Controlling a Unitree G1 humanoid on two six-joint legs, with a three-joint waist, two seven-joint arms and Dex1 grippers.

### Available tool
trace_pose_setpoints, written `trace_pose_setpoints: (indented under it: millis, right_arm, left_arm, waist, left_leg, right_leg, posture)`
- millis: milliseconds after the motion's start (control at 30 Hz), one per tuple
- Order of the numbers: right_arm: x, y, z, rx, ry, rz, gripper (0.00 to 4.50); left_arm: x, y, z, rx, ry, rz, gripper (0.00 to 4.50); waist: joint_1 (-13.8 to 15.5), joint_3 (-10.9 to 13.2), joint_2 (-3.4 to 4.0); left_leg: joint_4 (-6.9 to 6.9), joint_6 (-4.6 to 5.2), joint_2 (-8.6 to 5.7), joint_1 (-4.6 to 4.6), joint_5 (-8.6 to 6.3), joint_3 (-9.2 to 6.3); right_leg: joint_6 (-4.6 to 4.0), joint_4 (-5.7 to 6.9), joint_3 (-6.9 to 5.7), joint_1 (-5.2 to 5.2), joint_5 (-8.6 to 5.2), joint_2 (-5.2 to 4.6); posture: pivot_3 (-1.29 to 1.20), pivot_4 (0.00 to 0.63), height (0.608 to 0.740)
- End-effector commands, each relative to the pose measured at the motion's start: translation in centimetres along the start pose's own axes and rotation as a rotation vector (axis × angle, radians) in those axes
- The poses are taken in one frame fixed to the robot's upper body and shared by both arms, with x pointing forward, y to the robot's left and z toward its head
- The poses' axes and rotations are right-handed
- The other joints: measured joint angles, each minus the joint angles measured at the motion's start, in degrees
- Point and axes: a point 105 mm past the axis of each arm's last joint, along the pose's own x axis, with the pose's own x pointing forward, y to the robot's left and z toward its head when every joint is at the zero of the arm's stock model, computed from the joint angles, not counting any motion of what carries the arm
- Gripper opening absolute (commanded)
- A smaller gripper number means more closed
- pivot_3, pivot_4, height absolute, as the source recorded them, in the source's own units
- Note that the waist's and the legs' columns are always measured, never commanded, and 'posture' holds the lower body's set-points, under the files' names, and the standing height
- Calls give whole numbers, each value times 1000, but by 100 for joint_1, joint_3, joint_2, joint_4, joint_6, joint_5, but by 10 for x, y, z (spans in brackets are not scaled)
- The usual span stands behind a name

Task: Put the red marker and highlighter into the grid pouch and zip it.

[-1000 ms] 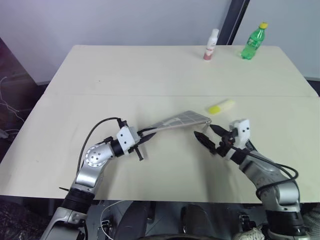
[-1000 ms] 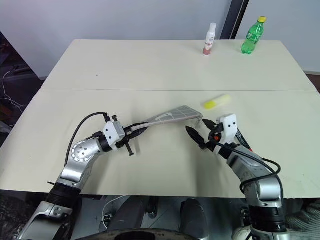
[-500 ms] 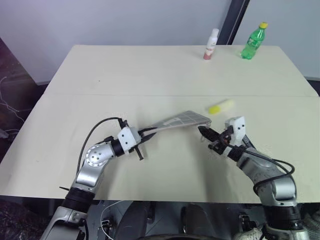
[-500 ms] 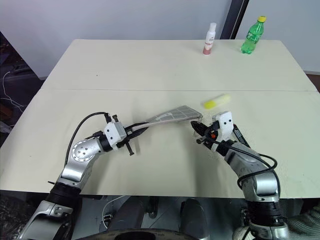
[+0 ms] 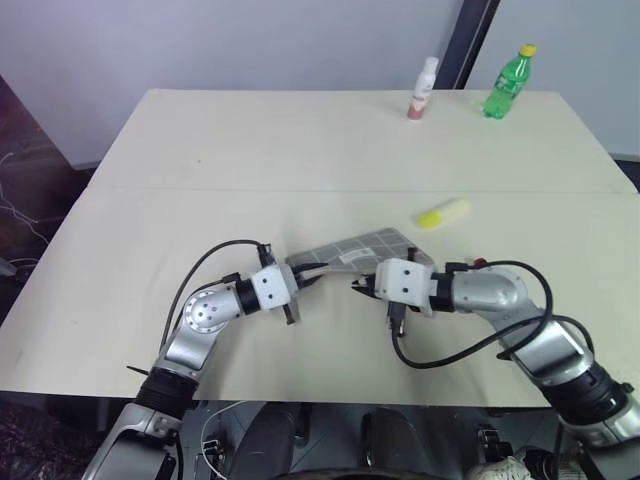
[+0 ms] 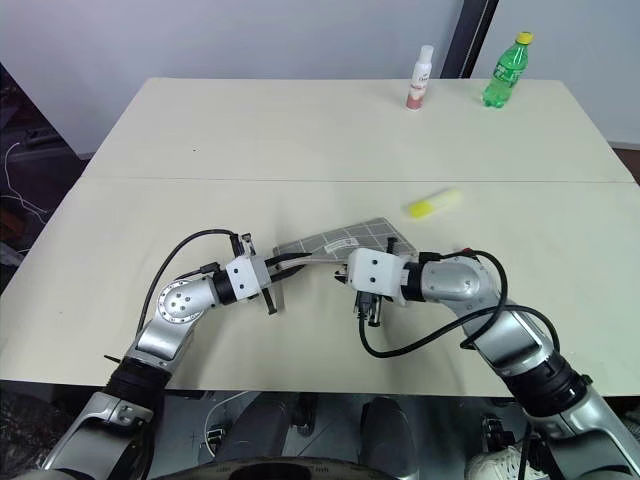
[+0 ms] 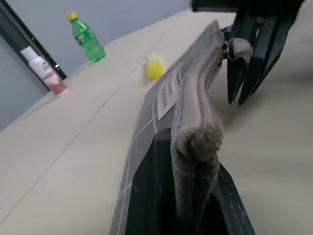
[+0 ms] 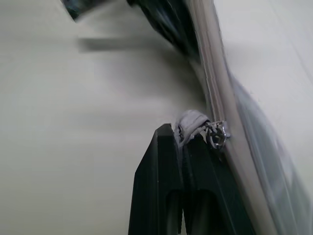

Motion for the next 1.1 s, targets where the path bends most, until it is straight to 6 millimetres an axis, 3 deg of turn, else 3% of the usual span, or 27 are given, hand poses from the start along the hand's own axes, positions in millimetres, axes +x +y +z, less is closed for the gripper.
trace_pose_setpoints:
  millis: [33, 233, 400, 500, 667, 733, 967, 1100]
  right_arm:
    - [5, 1, 19, -137, -45, 61, 31]
    - [9, -4, 21, -220, -34, 86, 31]
    - [7, -11, 11, -193, -37, 81, 31]
    - [2, -15, 4, -161, -37, 68, 922]
    - [-13, -26, -2, -97, -66, 6, 3589]
    - [-23, -19, 1, 5, -115, -47, 4457]
    - [-67, -5, -5, 350, -245, -259, 4457]
    - [-98, -12, -14, 503, -324, -471, 4457]
  left_arm:
    - [9, 2, 6, 30, -26, -11, 0]
    - [14, -1, 6, 28, -31, -30, 0]
    - [18, 0, 9, 28, -40, -34, 0]
    - [17, 3, 10, 25, -42, -25, 0]
    - [14, 6, 9, 25, -34, -10, 0]
    - [11, 9, 8, 30, -31, 3, 0]
    - [3, 20, 7, 23, -20, 63, 0]
    - [-2, 27, 7, 7, -20, 104, 0]
  waist:
    - [1, 1, -2]
    - [-2, 2, -2]
    - [0, 1, -2]
    - [-1, 2, -3]
    - [-1, 1, -2]
    - [19, 1, -4]
    - [6, 1, -6]
    - [-5, 1, -4]
  left_leg:
    - [1, 0, 0, 0, 0, 0]
    - [2, 0, 0, 1, 0, -1]
    - [3, -2, 1, 2, 1, -1]
    - [4, -2, 1, 2, 1, -2]
    - [5, -2, 1, 2, 1, -2]
    - [5, -2, 1, 2, 1, -2]
    - [3, -3, 2, 4, 1, -7]
    - [1, -2, 4, 7, 1, -7]
  right_leg:
    - [2, 0, 0, 1, 1, 0]
    - [20, 1, -1, 0, 11, 3]
    - [25, 2, -1, 0, 17, 5]
    - [25, 3, -1, 1, 17, 5]
    - [27, 3, -1, 1, 18, 6]
    - [28, 4, 0, 1, 19, 6]
    - [27, 4, -1, 7, 20, 6]
    - [21, 4, 5, 9, 17, 9]
  posture:
    - [0, 150, 740]
    - [0, 150, 740]
    - [0, 150, 740]
    - [0, 150, 740]
    - [0, 150, 740]
    - [0, 150, 740]
    - [0, 150, 740]
    - [0, 150, 740]
